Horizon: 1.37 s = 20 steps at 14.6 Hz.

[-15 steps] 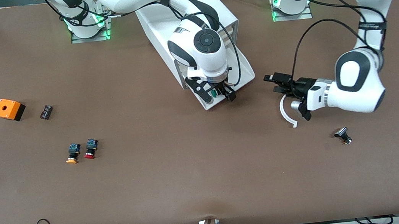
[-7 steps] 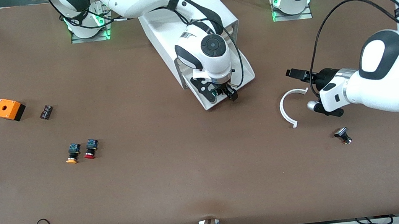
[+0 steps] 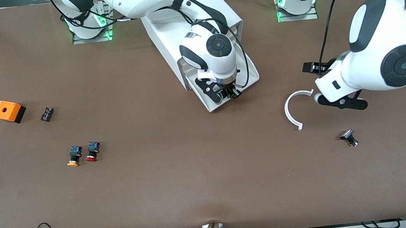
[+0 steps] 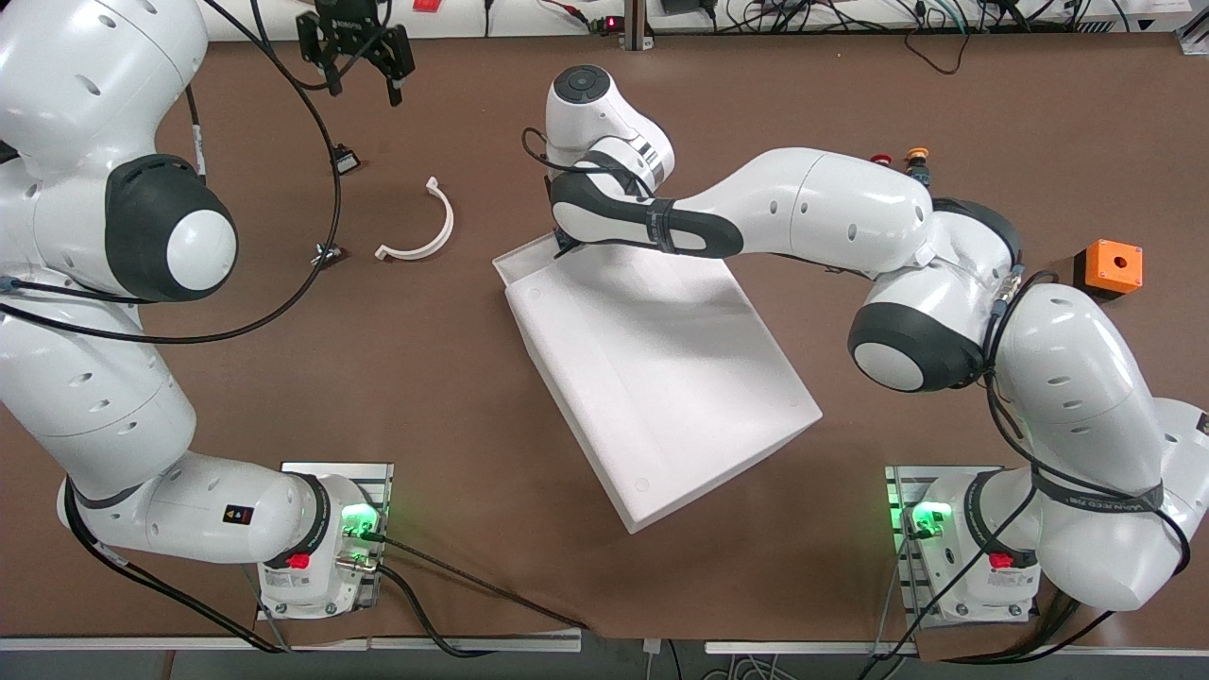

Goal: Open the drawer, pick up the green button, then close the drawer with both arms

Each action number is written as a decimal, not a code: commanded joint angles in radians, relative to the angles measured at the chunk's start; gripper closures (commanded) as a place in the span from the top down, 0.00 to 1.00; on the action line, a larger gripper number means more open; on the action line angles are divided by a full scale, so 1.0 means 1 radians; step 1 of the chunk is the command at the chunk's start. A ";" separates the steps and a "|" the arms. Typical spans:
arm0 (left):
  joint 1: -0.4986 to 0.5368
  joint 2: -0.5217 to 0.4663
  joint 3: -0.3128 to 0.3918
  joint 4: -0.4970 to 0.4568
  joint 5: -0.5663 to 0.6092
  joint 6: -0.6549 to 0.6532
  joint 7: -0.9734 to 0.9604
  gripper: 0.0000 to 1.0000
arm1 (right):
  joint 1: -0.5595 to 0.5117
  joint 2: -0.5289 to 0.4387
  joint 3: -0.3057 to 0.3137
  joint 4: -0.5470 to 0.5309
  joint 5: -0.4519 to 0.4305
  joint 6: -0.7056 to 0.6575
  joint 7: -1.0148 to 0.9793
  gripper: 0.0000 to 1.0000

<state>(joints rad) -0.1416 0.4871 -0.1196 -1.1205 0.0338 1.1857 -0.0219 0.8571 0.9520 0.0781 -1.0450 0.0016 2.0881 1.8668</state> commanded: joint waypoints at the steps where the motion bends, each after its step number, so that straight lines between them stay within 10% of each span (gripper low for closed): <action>1: 0.031 0.031 0.011 0.071 0.017 0.014 0.014 1.00 | 0.010 -0.001 -0.011 0.033 -0.011 -0.045 0.012 0.00; 5: 0.039 0.025 0.011 0.004 -0.041 0.104 -0.126 1.00 | -0.035 -0.061 -0.001 0.046 -0.003 -0.141 -0.073 0.00; 12: 0.045 -0.186 0.000 -0.539 -0.071 0.671 -0.275 1.00 | -0.199 -0.174 -0.001 0.026 0.069 -0.271 -0.573 0.00; 20: -0.038 -0.079 -0.100 -0.723 -0.060 1.017 -0.799 0.99 | -0.438 -0.317 -0.008 -0.232 0.077 -0.295 -1.213 0.00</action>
<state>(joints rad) -0.1388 0.3820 -0.2179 -1.8360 -0.0220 2.1675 -0.7403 0.4798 0.7325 0.0599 -1.1108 0.0568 1.7501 0.7795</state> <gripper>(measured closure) 0.009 0.573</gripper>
